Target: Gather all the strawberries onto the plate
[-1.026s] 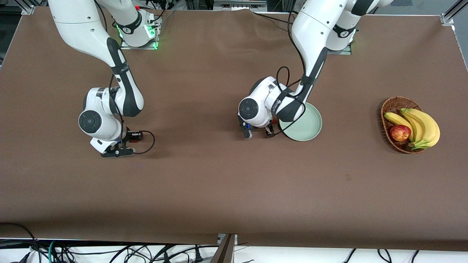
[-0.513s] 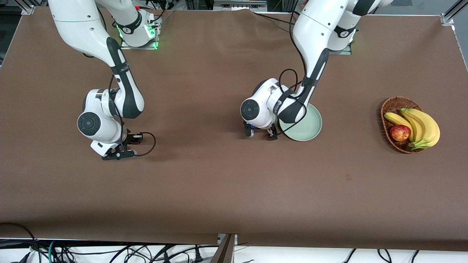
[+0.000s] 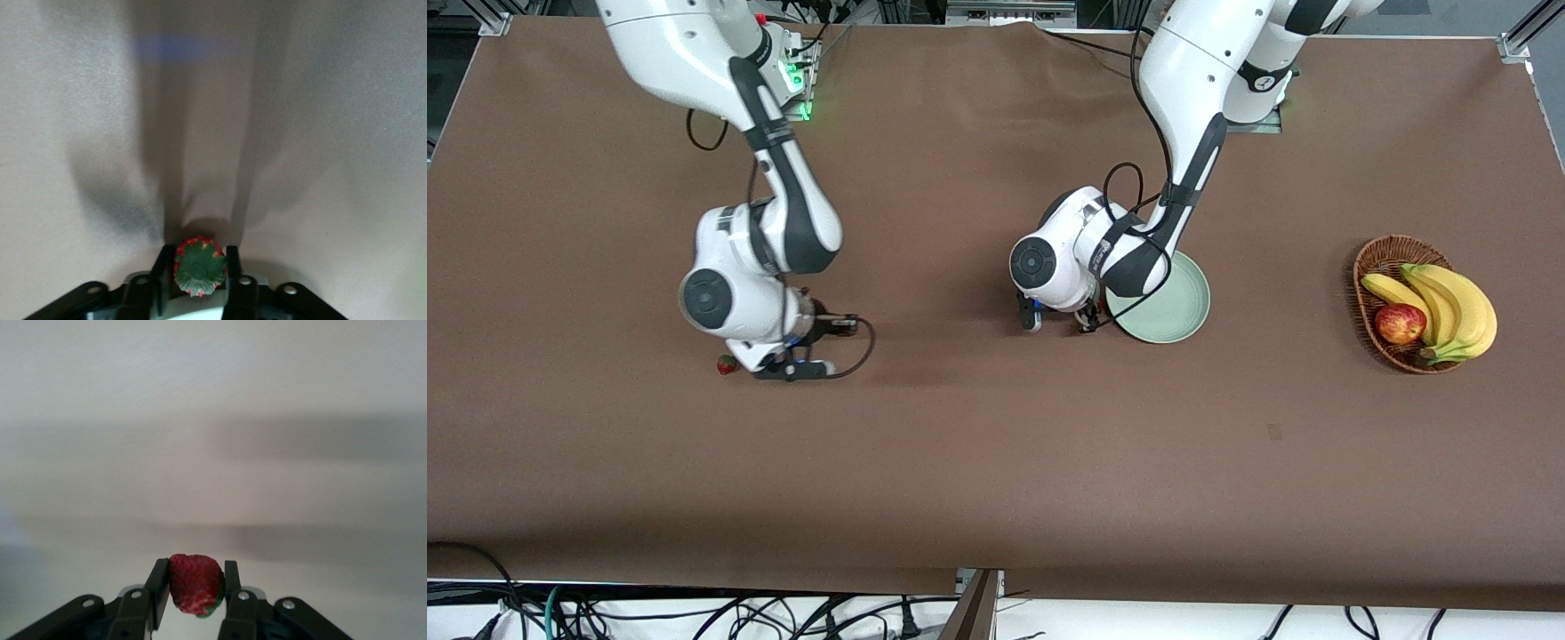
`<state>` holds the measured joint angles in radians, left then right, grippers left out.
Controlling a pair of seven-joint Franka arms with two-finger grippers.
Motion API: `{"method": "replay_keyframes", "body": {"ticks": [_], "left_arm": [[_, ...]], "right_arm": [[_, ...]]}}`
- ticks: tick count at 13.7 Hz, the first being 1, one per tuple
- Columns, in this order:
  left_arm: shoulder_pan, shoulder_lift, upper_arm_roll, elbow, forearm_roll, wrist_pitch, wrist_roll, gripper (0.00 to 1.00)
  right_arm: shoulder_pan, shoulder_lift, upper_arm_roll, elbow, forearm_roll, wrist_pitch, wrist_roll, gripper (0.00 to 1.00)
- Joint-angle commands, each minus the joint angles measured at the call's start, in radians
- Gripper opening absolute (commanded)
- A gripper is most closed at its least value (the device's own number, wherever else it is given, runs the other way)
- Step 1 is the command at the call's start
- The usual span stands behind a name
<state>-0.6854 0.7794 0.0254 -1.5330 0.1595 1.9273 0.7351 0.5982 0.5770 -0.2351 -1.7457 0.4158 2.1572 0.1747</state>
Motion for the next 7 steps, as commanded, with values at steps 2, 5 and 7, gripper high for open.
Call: {"method": "replay_keyframes", "body": {"ticks": [2, 5, 7], "left_arm": [[0.036, -0.113, -0.002, -0.038, 0.002, -0.007, 0.061, 0.00], [0.121, -0.164, -0.001, -0.036, -0.031, -0.063, 0.162, 0.00], [0.200, -0.174, -0.002, -0.041, -0.032, -0.089, 0.260, 0.02]], "right_arm": [[0.100, -0.003, -0.006, 0.014, 0.020, 0.030, 0.188, 0.10], [0.132, -0.002, -0.006, 0.014, 0.021, 0.053, 0.248, 0.10], [0.175, -0.002, -0.006, 0.014, 0.021, 0.087, 0.326, 0.10]]}}
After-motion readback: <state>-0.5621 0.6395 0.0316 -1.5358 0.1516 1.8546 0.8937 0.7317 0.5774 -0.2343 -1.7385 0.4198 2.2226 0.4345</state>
